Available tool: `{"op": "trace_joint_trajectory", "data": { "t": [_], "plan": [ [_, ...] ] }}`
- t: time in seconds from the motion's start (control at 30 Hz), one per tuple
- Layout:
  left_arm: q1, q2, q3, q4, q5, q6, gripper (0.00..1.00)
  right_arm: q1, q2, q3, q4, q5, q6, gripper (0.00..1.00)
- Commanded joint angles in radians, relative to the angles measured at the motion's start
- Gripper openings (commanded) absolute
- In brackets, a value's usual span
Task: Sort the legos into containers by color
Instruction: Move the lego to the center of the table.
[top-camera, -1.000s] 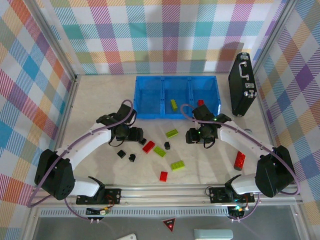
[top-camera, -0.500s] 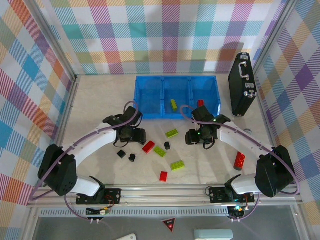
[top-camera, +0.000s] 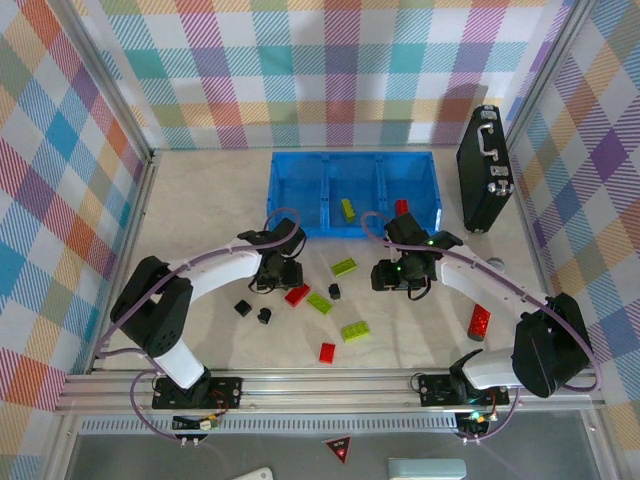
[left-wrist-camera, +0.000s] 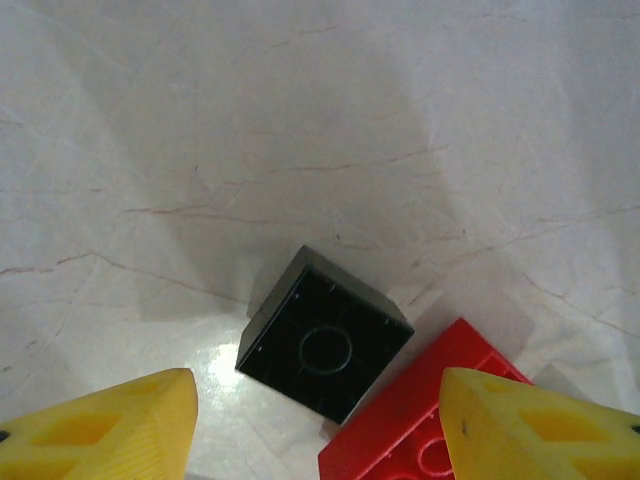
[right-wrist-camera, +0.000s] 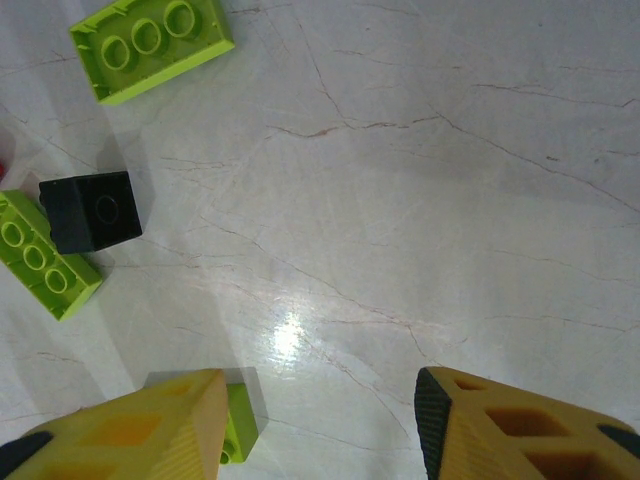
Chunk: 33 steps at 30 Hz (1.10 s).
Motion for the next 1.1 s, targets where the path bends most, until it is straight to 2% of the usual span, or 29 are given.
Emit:
{"op": "trace_joint_trajectory", "data": {
  "t": [0.0, 0.43, 0.77, 1.07],
  "plan": [
    [-0.008, 0.028, 0.046, -0.020, -0.033, 0.009, 0.64, 0.008, -0.022, 0.010, -0.021, -0.010, 0.012, 0.54],
    [0.001, 0.103, 0.103, -0.079, -0.065, 0.123, 0.63, 0.012, -0.039, 0.004, -0.023, -0.010, 0.022, 0.54],
    [0.016, 0.168, 0.146, -0.086, -0.020, 0.178, 0.60, 0.014, -0.050, 0.019, -0.038, -0.004, 0.030, 0.54],
    [0.038, 0.131, 0.106, -0.106, -0.033, 0.204, 0.60, 0.019, -0.064, 0.032, -0.059, 0.004, 0.041, 0.54]
  ]
}}
